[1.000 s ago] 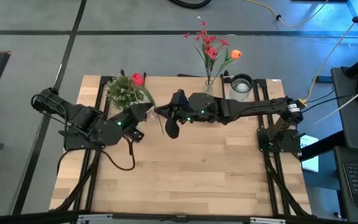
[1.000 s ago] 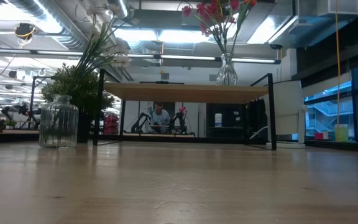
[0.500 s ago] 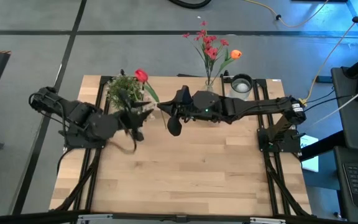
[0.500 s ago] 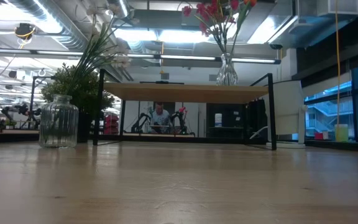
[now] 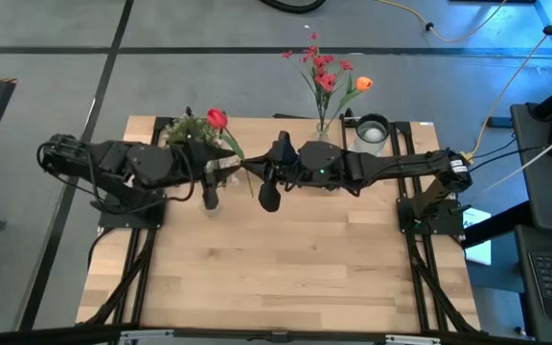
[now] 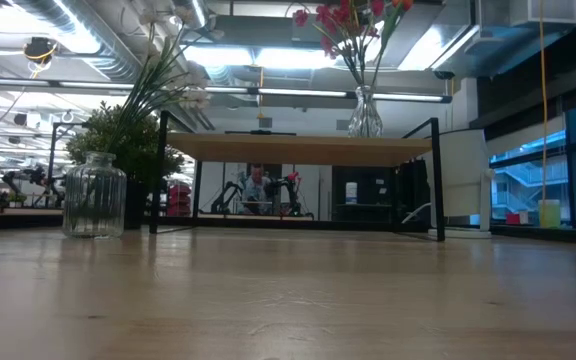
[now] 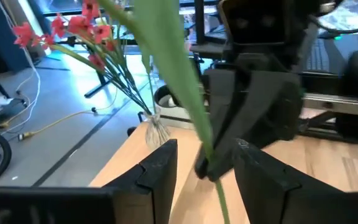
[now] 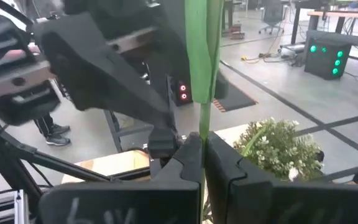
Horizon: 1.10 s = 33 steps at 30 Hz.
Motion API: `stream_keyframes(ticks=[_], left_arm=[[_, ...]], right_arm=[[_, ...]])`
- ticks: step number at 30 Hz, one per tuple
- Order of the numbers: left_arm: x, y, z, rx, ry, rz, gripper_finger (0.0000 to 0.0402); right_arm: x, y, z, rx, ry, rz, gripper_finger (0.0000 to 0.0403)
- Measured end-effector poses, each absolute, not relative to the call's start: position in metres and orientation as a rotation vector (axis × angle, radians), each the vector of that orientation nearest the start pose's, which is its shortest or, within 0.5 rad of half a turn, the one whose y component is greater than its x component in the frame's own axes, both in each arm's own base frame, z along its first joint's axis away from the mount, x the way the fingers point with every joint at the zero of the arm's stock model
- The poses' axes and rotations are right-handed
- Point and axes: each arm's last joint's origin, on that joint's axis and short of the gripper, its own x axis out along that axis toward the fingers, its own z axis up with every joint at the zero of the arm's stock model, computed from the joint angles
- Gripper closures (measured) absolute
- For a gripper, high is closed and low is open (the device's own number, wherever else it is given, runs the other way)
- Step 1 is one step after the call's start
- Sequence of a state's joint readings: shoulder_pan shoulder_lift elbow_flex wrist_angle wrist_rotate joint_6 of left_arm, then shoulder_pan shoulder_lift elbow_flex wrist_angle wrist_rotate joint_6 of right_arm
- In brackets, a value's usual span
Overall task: Pick and place flowers into a vace then onto a shelf
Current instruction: Put the red flower into the transparent vase
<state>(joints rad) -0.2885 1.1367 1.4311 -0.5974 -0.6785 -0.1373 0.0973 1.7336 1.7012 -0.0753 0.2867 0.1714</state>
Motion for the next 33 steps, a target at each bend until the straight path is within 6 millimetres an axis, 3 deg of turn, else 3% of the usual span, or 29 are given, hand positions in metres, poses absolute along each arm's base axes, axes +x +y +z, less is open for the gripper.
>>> stream_keyframes(ticks=[9,17,26,33], left_arm=[[0.215,-0.036,0.452,-0.047,0.169,0.377,0.0248],[0.215,-0.033,0.457,-0.063,0.124,0.382,0.0266],[0.214,-0.033,0.458,-0.058,0.115,0.362,0.0314],[0.214,-0.033,0.458,-0.038,0.124,0.359,0.0375]], right_arm=[[0.403,0.035,0.405,0.126,0.097,-0.186,0.0399],[0.402,0.038,0.401,0.117,0.138,-0.181,0.0399],[0.402,0.037,0.400,0.114,0.150,-0.184,0.0398],[0.402,0.037,0.400,0.110,0.151,-0.186,0.0380]])
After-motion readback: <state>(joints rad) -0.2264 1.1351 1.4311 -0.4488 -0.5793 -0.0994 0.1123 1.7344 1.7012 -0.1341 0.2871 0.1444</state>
